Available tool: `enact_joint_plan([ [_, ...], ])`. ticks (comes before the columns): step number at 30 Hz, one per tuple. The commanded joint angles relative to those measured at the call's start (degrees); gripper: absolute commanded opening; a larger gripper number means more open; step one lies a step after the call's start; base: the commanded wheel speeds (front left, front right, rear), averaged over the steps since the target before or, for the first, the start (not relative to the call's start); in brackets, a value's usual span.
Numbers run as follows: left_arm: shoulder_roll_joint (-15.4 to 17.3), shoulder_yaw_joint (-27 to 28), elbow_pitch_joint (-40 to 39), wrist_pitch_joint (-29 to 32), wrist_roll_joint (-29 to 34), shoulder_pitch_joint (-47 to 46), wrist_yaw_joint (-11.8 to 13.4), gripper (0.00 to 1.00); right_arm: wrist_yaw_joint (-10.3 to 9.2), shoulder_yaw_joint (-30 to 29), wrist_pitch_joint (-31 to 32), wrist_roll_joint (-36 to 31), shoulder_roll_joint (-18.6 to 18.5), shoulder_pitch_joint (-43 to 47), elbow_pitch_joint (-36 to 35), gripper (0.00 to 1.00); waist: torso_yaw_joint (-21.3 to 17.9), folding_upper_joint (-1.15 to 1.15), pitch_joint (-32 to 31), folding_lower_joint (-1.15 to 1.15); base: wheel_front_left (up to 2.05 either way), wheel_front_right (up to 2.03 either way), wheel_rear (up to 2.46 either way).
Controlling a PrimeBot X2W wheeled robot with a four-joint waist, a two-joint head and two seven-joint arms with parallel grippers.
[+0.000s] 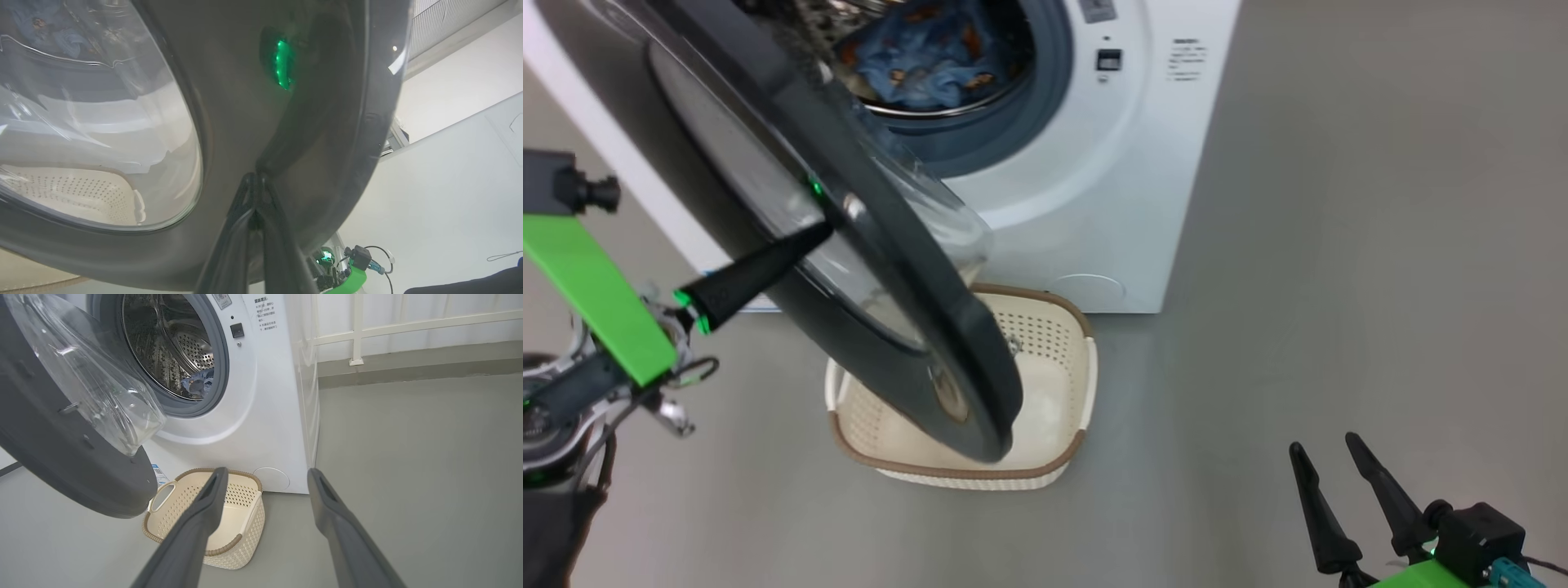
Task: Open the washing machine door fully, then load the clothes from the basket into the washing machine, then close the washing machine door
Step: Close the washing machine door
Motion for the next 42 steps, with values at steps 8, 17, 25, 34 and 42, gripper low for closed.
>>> enact_joint_plan([
  [8, 0.9, 1.1, 0.7, -3.5, 0.9, -5.4, -0.4, 0.0, 0.35, 1.0, -0.3, -0.1, 0.2, -1.9, -1.6, 1.0, -2.7, 0.0, 0.7, 0.0, 0.0, 0.0, 0.0],
  [17, 3.1, 0.7, 0.1, -7.6, 2.4, -1.0, -0.4, 0.17, 0.35, 0.6, -0.3, 0.1, 0.1, -1.5, -1.4, 1.0, -1.7, 0.0, -0.5, 0.0, 0.0, 0.0, 0.0],
  [25, 5.3, -0.4, 0.2, -13.5, 4.6, 6.2, -0.4, 1.0, 0.35, 0.3, -0.3, 0.4, -0.7, -1.0, -1.5, 1.0, -0.6, 0.0, -1.5, 0.0, 0.0, 0.0, 0.0],
  [34, 7.5, -2.8, 3.1, -22.9, 5.8, 14.8, -0.4, 1.0, 0.35, -0.1, -0.3, 0.6, -1.9, 0.1, -1.6, 1.0, 0.0, 0.0, -2.6, 0.0, 0.0, 0.0, 0.0],
  [42, 8.6, -4.8, 5.3, -32.6, 5.9, 20.8, -0.4, 1.0, 0.35, -1.5, -0.3, 0.5, -2.7, 0.9, -2.0, 1.0, -0.5, 0.0, -2.8, 0.0, 0.0, 0.0, 0.0],
])
